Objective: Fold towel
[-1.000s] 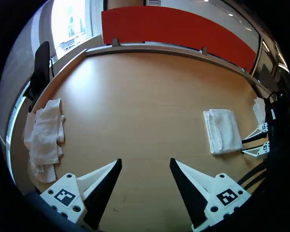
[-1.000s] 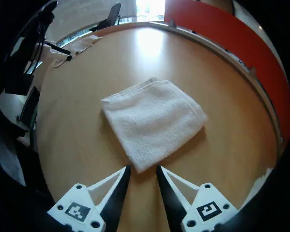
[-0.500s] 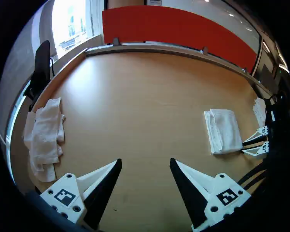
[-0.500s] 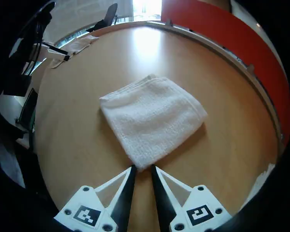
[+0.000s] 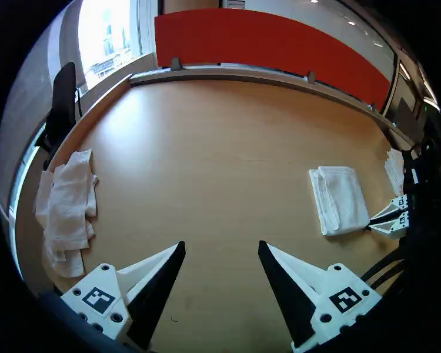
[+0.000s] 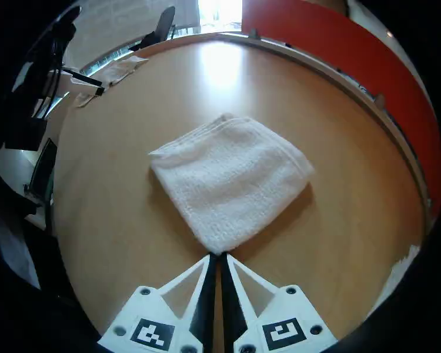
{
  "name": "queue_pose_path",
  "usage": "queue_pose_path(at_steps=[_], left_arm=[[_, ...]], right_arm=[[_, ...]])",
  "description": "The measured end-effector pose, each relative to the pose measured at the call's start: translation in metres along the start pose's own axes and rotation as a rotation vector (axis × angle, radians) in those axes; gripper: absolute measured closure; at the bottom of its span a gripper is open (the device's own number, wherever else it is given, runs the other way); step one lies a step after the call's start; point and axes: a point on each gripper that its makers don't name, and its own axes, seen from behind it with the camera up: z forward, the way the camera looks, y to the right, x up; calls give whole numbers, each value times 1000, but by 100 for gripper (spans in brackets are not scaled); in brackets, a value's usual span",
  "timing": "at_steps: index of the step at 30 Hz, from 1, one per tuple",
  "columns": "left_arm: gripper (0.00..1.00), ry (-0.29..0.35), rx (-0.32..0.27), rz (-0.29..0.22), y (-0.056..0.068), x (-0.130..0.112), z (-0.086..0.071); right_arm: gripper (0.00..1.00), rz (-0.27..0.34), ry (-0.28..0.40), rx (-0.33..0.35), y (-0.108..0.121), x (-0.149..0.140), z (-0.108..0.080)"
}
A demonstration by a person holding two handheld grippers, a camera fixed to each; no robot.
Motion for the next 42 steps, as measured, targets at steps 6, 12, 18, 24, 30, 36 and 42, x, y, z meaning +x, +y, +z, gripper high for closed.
queue_pose_path(at_steps=[6,12,18,24,30,36,42], left_arm=[[8,-1,0,1,0,-1,0],[8,1,-1,3,1,-2,0],[8,7,-5,-1,2,-1,0],[8,19,-11,-6,5,2,-2],[8,34,-16,-5,7,7,-5],[8,52,-17,-7,8,13,-9],[8,63,-20,-5,8,17,-12]], right_arm=[[96,-4,12,-1,1,3,-4],[96,-23,42,-13,5,18,-15],[96,-59,82,-38,15,45,-32],[96,-88,142,-54,25,85,-50],[96,-134,194,-74,36,123,-67],[96,-175,238,-95,46,155,-84],[96,-193,270,-110,54,175,-100]])
